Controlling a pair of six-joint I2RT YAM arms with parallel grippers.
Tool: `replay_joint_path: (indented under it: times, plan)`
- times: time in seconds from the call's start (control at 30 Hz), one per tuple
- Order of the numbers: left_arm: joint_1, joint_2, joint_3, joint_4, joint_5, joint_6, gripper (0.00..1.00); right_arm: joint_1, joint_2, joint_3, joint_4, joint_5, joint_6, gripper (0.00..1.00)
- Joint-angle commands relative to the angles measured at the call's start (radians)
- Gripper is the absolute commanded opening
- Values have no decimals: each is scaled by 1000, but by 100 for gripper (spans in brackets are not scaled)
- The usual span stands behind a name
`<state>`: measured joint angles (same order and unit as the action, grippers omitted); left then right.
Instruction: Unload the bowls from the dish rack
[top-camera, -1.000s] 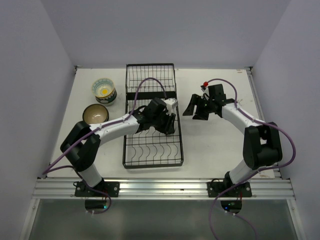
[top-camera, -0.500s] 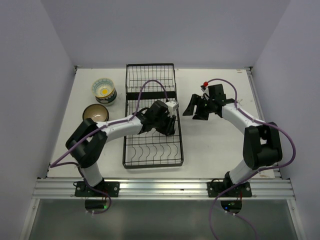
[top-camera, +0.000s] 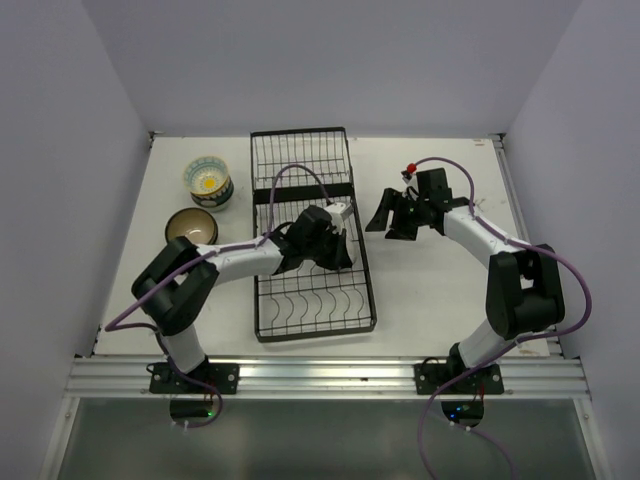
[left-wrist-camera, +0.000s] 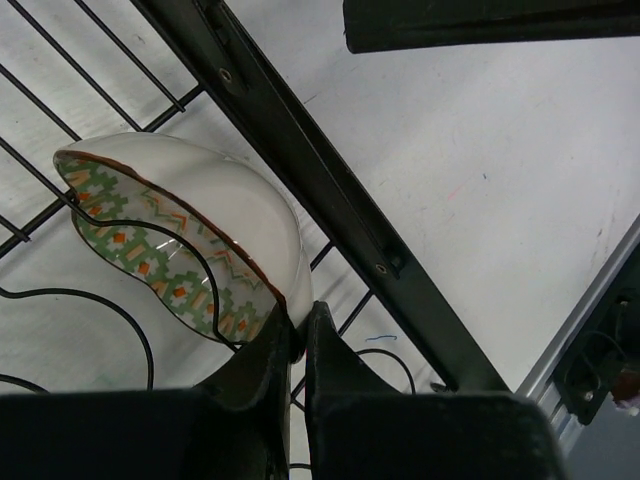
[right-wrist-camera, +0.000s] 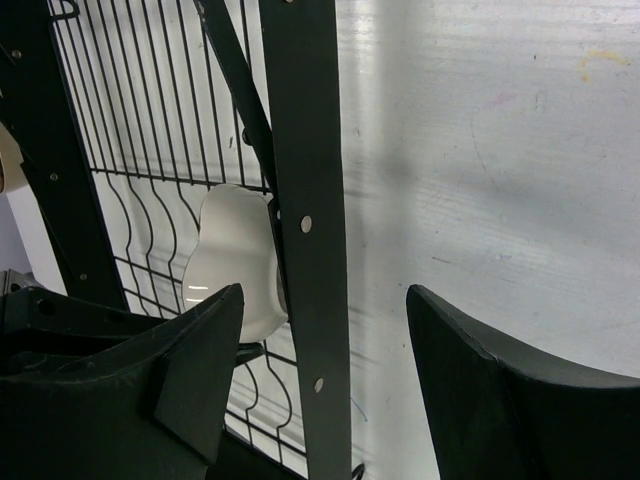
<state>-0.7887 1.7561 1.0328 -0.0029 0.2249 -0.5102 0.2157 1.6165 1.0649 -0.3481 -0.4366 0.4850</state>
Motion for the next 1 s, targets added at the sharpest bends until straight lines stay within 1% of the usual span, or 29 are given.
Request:
replay_joint_path:
  times: [0.0, 0.03, 0.2, 0.47, 0.77, 0.9, 0.97]
  plan:
    - [-6, -44, -57, 164, 4, -115, 0, -3, 6, 10, -12, -1, -13, 70]
    - [-4, -55, -72, 213, 5, -129, 0, -1, 8, 12, -15, -1, -13, 70]
    - [23, -124, -187, 352, 2, -230, 0, -1, 10, 17, -19, 1, -14, 70]
    - [51, -182, -332, 581, -6, -330, 0, -1, 14, 20, -23, -1, -16, 70]
    - [51, -179, -369, 777, 34, -396, 0, -2, 19, 20, -25, -1, -17, 70]
    - [51, -170, -364, 860, 105, -416, 0, -3, 17, 20, -26, -1, -17, 70]
    - [51, -170, -346, 879, 145, -387, 0, -1, 17, 18, -23, 1, -17, 70]
